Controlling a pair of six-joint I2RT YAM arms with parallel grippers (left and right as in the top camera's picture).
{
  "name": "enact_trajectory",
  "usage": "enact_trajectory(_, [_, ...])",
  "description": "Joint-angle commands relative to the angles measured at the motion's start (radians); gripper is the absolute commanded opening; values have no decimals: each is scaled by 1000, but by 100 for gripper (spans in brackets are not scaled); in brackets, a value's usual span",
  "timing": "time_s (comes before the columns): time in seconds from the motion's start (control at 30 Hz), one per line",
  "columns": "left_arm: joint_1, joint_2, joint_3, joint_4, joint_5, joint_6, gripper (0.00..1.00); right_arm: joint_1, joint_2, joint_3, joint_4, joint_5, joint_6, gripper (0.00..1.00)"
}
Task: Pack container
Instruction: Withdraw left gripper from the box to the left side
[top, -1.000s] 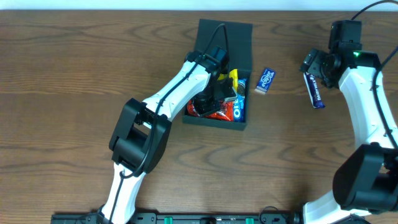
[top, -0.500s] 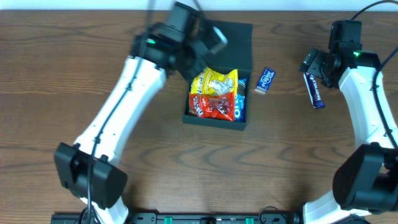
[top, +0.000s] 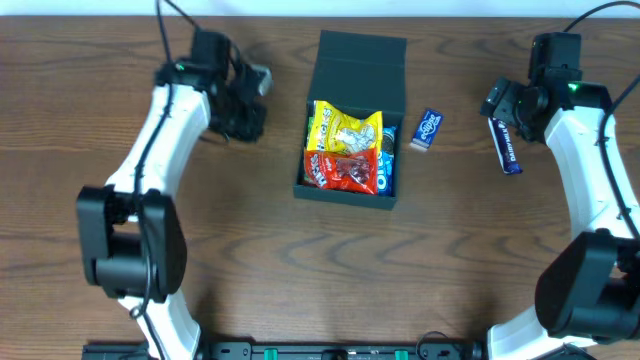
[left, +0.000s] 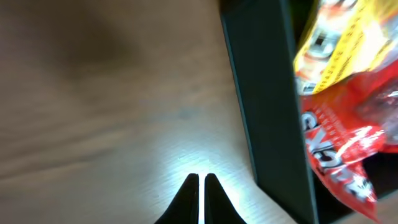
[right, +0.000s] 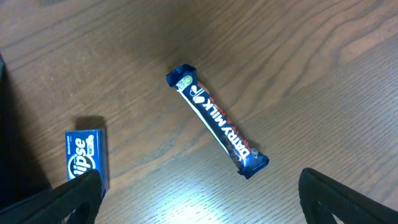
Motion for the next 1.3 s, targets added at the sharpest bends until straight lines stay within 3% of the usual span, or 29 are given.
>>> enact_trajectory(0.0, [-5, 31, -90, 51, 130, -84, 6, -5, -14, -2, -1, 1, -13, 99])
enact_trajectory(0.27, [-35, 32, -193, 101, 230, -118, 6, -5, -14, -2, 3, 1, -13, 99])
enact_trajectory(0.77, [-178, 32, -194, 87, 232, -152, 6, -5, -14, -2, 2, 1, -13, 99])
enact_trajectory(1.27, [-62, 32, -140, 93, 137, -172, 6, 62, -3, -2, -24, -55, -12, 95])
